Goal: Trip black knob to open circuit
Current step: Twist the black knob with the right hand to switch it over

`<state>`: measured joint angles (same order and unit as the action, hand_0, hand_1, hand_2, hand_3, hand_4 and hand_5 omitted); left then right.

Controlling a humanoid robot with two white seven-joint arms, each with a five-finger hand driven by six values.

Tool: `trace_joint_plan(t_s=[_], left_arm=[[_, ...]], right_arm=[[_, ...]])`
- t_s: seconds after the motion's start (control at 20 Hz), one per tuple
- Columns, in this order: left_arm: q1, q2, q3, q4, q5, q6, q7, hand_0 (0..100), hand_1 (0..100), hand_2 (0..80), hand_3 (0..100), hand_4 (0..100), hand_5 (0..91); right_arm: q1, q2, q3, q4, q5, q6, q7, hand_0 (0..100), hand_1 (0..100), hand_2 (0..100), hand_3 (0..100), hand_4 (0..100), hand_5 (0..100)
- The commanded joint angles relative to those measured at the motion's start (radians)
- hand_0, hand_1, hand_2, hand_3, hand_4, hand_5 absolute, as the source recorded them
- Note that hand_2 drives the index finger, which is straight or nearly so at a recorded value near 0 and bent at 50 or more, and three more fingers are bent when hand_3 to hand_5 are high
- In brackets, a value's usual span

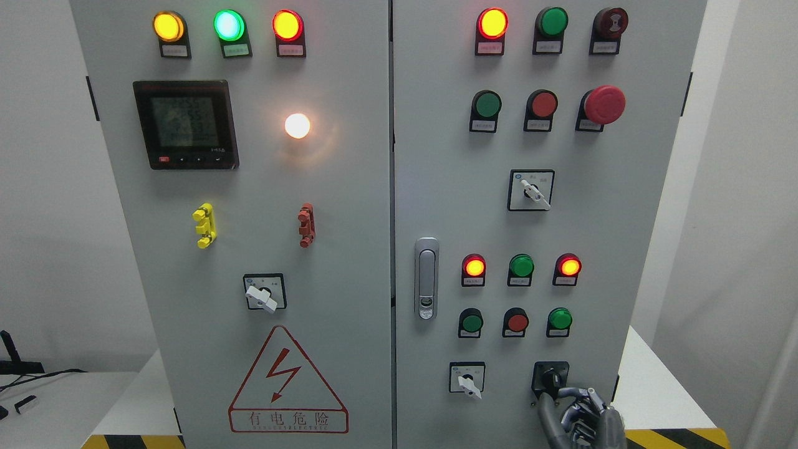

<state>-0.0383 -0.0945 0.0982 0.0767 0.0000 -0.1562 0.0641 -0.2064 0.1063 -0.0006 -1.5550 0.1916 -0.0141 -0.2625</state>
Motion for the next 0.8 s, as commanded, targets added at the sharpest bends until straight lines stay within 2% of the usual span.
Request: trace_joint_plan(t_s=[0.0,0.75], left_arm=[[0.0,-0.001,0.0,0.0,0.005,0.0,0.0,12,39,0.0,0,0,0.0],[0.0,0.001,0.0,0.0,0.005,0.0,0.0,12,39,0.0,0,0,0.0]], right_arm=[[0.001,0.004,0.01,0.001,0.0,0.0,0.002,39,70,56,91,92,100],[-0.001,0.006,0.019,0.001,0.002,0.014,0.005,39,70,57,92,92,100]])
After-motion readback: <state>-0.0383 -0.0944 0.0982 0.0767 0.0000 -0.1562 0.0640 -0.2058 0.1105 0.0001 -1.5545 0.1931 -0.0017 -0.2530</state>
